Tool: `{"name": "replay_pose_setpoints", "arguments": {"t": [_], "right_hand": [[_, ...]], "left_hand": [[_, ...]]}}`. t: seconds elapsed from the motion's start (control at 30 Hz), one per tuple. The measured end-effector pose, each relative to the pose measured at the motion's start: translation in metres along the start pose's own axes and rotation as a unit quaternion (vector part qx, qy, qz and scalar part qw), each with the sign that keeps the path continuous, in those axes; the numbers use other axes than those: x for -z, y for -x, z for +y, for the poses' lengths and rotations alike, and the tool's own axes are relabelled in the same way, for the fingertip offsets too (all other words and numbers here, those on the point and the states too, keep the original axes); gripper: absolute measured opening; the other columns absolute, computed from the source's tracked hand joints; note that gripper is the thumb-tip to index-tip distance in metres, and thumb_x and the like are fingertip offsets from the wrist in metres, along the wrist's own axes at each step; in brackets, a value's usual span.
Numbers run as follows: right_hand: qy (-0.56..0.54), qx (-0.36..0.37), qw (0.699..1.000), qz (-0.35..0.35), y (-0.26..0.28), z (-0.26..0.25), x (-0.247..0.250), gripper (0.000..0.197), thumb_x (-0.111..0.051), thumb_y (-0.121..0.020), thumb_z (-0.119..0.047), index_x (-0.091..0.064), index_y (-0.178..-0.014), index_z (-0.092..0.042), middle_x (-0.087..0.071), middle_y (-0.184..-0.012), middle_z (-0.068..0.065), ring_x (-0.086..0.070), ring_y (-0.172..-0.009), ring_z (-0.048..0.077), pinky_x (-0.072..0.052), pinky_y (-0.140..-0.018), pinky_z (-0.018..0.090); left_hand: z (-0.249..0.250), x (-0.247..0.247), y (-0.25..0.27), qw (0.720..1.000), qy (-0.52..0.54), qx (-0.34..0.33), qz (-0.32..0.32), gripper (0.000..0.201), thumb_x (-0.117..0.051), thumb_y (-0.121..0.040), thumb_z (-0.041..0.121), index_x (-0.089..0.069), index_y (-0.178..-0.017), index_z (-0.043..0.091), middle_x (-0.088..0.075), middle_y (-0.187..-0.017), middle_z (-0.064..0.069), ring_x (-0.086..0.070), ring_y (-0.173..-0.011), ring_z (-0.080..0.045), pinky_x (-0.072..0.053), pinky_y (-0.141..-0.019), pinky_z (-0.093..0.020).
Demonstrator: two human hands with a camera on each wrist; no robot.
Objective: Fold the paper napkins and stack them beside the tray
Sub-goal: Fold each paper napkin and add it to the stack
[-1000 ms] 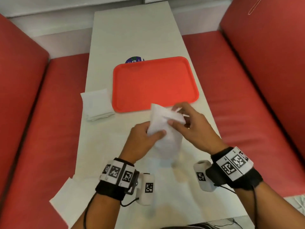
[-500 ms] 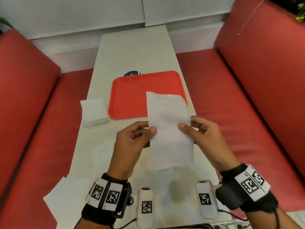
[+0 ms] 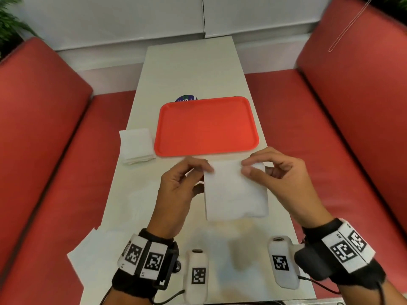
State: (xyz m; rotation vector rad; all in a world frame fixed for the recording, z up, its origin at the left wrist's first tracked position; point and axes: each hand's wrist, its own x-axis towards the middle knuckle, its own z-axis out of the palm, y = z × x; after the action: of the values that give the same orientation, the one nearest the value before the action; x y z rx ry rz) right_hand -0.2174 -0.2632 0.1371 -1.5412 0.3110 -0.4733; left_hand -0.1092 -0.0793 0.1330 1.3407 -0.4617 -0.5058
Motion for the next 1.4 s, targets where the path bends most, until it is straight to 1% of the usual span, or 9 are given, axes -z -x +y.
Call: {"name": "replay_pose_setpoints", "arguments": {"t": [0.07, 0.13, 0.27, 0.4, 0.7, 0.87, 1.07, 1.27, 1.4], "right_hand": [[0.026, 0.014, 1.0, 0.012, -0.001, 0.001, -0.01, 0.01, -0.08, -0.078, -0.014, -0.079, -0.088, -0.015, -0.069, -0.098, 0.005, -0.057, -0.076, 0.042, -0.048, -0.063, 0.05], [0.042, 0.026, 0.999, 0.019, -0.003, 0.001, -0.019, 0.011, -0.08, -0.08, -0.01, -0.079, -0.088, -0.016, -0.068, -0.096, 0.0, -0.055, -0.065, 0.021, -0.045, -0.058, 0.037], [0.0, -0.024, 1.0, 0.014, -0.01, 0.01, -0.041, 0.017, -0.078, -0.08, -0.008, -0.075, -0.096, -0.013, -0.069, -0.1, 0.002, -0.07, -0.073, 0.022, -0.06, -0.07, 0.038], [-0.074, -0.162, 0.984, 0.021, -0.026, 0.038, -0.067, 0.037, -0.08, -0.074, -0.027, -0.072, -0.11, -0.021, -0.071, -0.098, 0.008, -0.072, -0.088, 0.02, -0.06, -0.075, 0.031], [-0.039, -0.208, 0.977, 0.008, -0.141, 0.084, -0.208, 0.019, -0.078, -0.083, -0.012, -0.072, -0.097, 0.0, -0.078, -0.092, 0.013, -0.074, -0.085, 0.026, -0.06, -0.077, 0.034], [0.076, -0.19, 0.978, 0.032, -0.218, 0.14, -0.27, 0.019, -0.083, -0.079, -0.017, -0.064, -0.079, -0.019, -0.063, -0.073, 0.004, -0.06, -0.068, 0.02, -0.051, -0.062, 0.031], [0.288, -0.156, 0.944, 0.051, -0.243, 0.18, -0.291, 0.031, -0.078, -0.08, -0.02, -0.053, -0.097, -0.02, -0.059, -0.082, 0.001, -0.058, -0.075, 0.024, -0.049, -0.064, 0.034], [0.539, 0.076, 0.837, -0.06, -0.24, 0.189, -0.315, 0.041, -0.068, -0.076, 0.003, -0.064, -0.112, -0.016, -0.057, -0.118, 0.009, -0.051, -0.1, 0.031, -0.053, -0.077, 0.039], [0.554, 0.087, 0.81, -0.173, -0.235, 0.203, -0.328, 0.037, -0.057, -0.089, -0.019, -0.06, -0.125, -0.028, -0.052, -0.14, 0.006, -0.044, -0.126, 0.034, -0.05, -0.097, 0.043]], "left_hand": [[0.002, 0.004, -0.001, 0.997, 0.057, 0.052, 0.022, 0.014, -0.06, -0.091, 0.022, -0.066, -0.104, 0.02, -0.067, -0.093, -0.001, -0.061, -0.081, -0.022, -0.052, -0.068, -0.031], [0.001, 0.008, -0.002, 0.994, 0.057, 0.087, 0.033, 0.033, -0.069, -0.086, 0.036, -0.065, -0.11, 0.014, -0.069, -0.094, -0.003, -0.066, -0.083, -0.023, -0.054, -0.069, -0.032], [-0.006, 0.016, -0.003, 0.993, 0.005, 0.087, 0.085, 0.03, -0.073, -0.09, 0.025, -0.059, -0.073, 0.005, -0.057, -0.073, -0.008, -0.056, -0.073, -0.024, -0.047, -0.068, -0.039], [-0.014, 0.049, -0.013, 0.986, -0.019, 0.077, 0.147, 0.041, -0.074, -0.091, 0.027, -0.049, -0.068, 0.004, -0.045, -0.066, -0.006, -0.041, -0.066, -0.019, -0.033, -0.063, -0.034], [-0.019, 0.203, -0.114, 0.936, -0.221, 0.054, 0.27, 0.017, -0.08, -0.085, 0.035, -0.068, -0.075, 0.028, -0.07, -0.069, 0.003, -0.067, -0.068, -0.012, -0.059, -0.078, -0.042], [-0.038, 0.265, -0.179, 0.889, -0.361, 0.048, 0.276, 0.02, -0.073, -0.09, 0.038, -0.069, -0.083, 0.02, -0.061, -0.072, 0.007, -0.056, -0.073, -0.015, -0.036, -0.069, -0.009], [-0.092, 0.292, -0.216, 0.875, -0.402, 0.079, 0.256, 0.02, -0.075, -0.088, 0.039, -0.07, -0.085, 0.02, -0.052, -0.108, 0.003, -0.053, -0.101, -0.018, -0.041, -0.086, -0.029], [-0.119, 0.3, -0.229, 0.877, -0.381, 0.089, 0.277, 0.016, -0.077, -0.087, 0.031, -0.067, -0.087, 0.019, -0.053, -0.099, 0.005, -0.056, -0.086, -0.016, -0.04, -0.073, -0.025], [-0.128, 0.31, -0.23, 0.883, -0.346, 0.09, 0.304, 0.02, -0.079, -0.085, 0.029, -0.062, -0.09, 0.021, -0.055, -0.1, 0.002, -0.056, -0.088, -0.014, -0.035, -0.068, -0.016]]}}
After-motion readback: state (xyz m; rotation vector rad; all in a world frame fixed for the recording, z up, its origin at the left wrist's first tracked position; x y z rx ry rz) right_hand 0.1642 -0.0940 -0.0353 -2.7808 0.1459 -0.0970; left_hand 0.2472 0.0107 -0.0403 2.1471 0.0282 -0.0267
